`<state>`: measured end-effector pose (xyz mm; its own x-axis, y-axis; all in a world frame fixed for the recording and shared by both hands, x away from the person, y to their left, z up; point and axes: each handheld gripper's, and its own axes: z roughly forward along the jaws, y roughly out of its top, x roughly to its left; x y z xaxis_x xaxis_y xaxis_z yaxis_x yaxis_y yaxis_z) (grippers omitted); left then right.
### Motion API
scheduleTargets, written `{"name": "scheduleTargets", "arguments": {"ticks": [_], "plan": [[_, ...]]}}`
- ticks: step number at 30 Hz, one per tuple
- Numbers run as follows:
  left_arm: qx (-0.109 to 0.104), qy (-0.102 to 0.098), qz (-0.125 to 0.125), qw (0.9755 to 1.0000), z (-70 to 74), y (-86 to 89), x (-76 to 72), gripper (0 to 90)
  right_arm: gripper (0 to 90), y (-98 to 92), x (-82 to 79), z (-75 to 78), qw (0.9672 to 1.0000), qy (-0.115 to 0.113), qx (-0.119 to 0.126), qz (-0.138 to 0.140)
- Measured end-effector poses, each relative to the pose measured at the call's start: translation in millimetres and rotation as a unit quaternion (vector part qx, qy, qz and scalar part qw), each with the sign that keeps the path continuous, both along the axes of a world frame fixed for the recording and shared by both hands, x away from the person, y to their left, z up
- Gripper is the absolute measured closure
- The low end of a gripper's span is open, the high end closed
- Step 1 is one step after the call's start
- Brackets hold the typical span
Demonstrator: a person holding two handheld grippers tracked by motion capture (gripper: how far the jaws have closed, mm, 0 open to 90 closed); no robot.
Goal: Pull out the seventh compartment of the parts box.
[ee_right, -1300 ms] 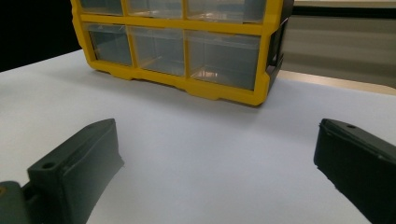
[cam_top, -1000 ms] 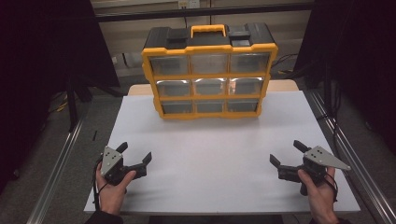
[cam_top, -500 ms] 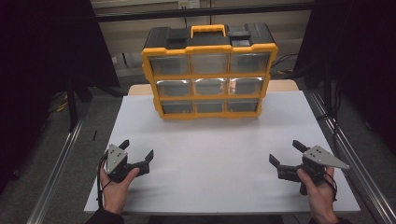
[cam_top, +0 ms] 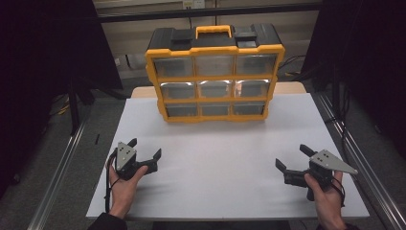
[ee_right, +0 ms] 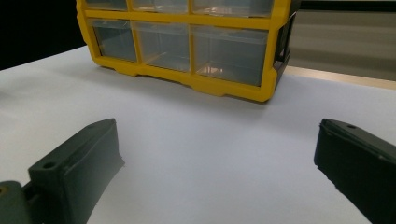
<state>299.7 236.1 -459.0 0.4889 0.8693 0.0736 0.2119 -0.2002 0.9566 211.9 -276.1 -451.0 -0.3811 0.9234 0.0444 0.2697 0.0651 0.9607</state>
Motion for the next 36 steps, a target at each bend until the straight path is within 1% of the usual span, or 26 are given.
{"name": "scheduleTargets", "arguments": {"ticks": [1, 2, 3, 4, 5, 7, 8, 9, 12, 13, 16, 17, 18, 19, 21, 22, 23, 24, 25, 28, 29, 30, 32, 34, 35, 36], "plan": [[0.002, 0.002, 0.001, 1.0, -0.2, -1.5, 1.0, 5.4, 0.0, -0.1, 0.3, -0.1, 1.0, -0.002, 0.0, -0.001], [0.008, 0.0, -0.001, 1.0, 0.2, -2.2, 2.3, 5.4, 0.0, -0.2, 0.3, -0.2, 1.0, -0.001, 0.001, -0.001], [0.004, -0.005, -0.006, 1.0, 0.1, -3.7, 4.0, 5.4, 0.0, -0.2, 0.1, -0.2, 1.0, 0.0, 0.003, -0.002], [0.009, -0.008, -0.004, 0.9999, 0.4, -5.4, 5.3, 5.4, 0.0, -0.2, -0.1, -0.1, 1.0, 0.001, 0.004, -0.001], [0.009, -0.005, -0.01, 0.9999, 0.4, -7.2, 7.0, 5.4, 0.0, -0.3, -0.4, 0.1, 1.0, 0.0, 0.004, -0.001], [0.012, -0.009, -0.006, 0.9999, -0.5, -9.8, 8.6, 5.6, 0.0, -0.2, -0.6, 0.2, 1.0, -0.002, 0.002, 0.0], [0.029, -0.018, -0.01, 0.9994, -1.1, -13.9, 10.6, 5.5, 0.1, 0.6, -0.9, 0.2, 1.0, -0.002, 0.002, 0.0], [0.028, -0.017, -0.022, 0.9992, -0.9, -15.3, 11.6, 5.4, 0.0, 0.7, -0.8, 0.2, 1.0, -0.003, 0.001, 0.0], [0.025, -0.021, -0.021, 0.9993, -1.3, -19.5, 14.6, 5.1, 0.2, 0.9, -0.5, -0.1, 1.0, -0.001, 0.0, 0.003], [0.031, -0.021, -0.026, 0.999, -1.8, -19.6, 16.5, 5.0, 0.2, 1.0, -0.3, -0.3, 1.0, -0.001, 0.001, 0.003], [0.035, -0.021, -0.025, 0.9989, -2.7, -20.6, 21.9, 5.0, 0.6, 0.7, -0.4, 0.1, 1.0, -0.003, 0.004, 0.003], [0.039, -0.017, -0.031, 0.9986, -2.4, -20.6, 24.4, 4.9, 0.6, 0.9, -0.5, 0.1, 1.0, -0.002, 0.003, 0.005], [0.038, -0.015, -0.038, 0.9985, -2.6, -20.8, 26.8, 4.4, 0.7, 1.5, -0.6, 0.0, 1.0, -0.001, 0.004, 0.005], [0.05, -0.019, -0.038, 0.9979, -3.0, -20.6, 28.8, 3.8, 0.6, 1.7, -0.7, -0.2, 1.0, -0.001, 0.003, 0.007], [0.073, -0.017, -0.048, 0.996, -1.9, -20.6, 31.3, 3.8, 0.6, 1.9, -0.8, 0.1, 1.0, -0.002, 0.004, 0.007], [0.074, -0.025, -0.047, 0.9959, -2.0, -22.2, 32.9, 3.8, 0.6, 1.8, -0.8, 0.1, 1.0, -0.001, 0.003, 0.008], [0.085, -0.025, -0.044, 0.9951, 0.0, -23.1, 33.6, 3.8, 0.6, 1.8, -0.7, 0.0, 1.0, -0.001, 0.003, 0.009], [0.085, -0.028, -0.05, 0.9947, 0.6, -23.6, 35.3, 3.8, 0.6, 1.8, -0.5, -0.1, 0.9999, -0.001, 0.002, 0.01], [0.095, -0.034, -0.051, 0.9936, 1.8, -24.0, 37.4, 3.8, 0.6, 2.1, -0.5, -0.1, 1.0, -0.001, 0.003, 0.009], [0.101, -0.04, -0.047, 0.993, 2.7, -28.7, 43.1, 3.8, 0.6, 2.6, -0.2, -0.3, 0.9999, 0.0, 0.001, 0.011], [0.104, -0.041, -0.051, 0.9924, 3.0, -30.6, 45.0, 3.8, 0.6, 2.6, -0.1, -0.4, 0.9999, -0.001, 0.001, 0.011], [0.114, -0.047, -0.048, 0.9913, 3.1, -33.3, 46.5, 3.8, 0.5, 2.6, 0.0, -0.5, 0.9999, -0.001, 0.002, 0.011], [0.133, -0.058, -0.061, 0.9875, 4.9, -36.5, 50.9, 3.3, 0.0, 2.4, -0.1, -0.5, 1.0, 0.0, 0.005, 0.006], [0.141, -0.068, -0.06, 0.9858, 6.6, -40.5, 55.1, 1.9, 0.1, 1.3, -0.2, -0.5, 1.0, -0.002, 0.004, 0.007], [0.156, -0.076, -0.068, 0.9825, 8.3, -42.6, 58.5, 1.9, 0.0, 1.3, -0.4, -0.6, 1.0, -0.002, 0.004, 0.006], [0.158, -0.082, -0.069, 0.9816, 8.7, -44.9, 60.6, 1.9, 0.0, 1.4, -0.5, -0.5, 1.0, -0.003, 0.005, 0.004]]}}
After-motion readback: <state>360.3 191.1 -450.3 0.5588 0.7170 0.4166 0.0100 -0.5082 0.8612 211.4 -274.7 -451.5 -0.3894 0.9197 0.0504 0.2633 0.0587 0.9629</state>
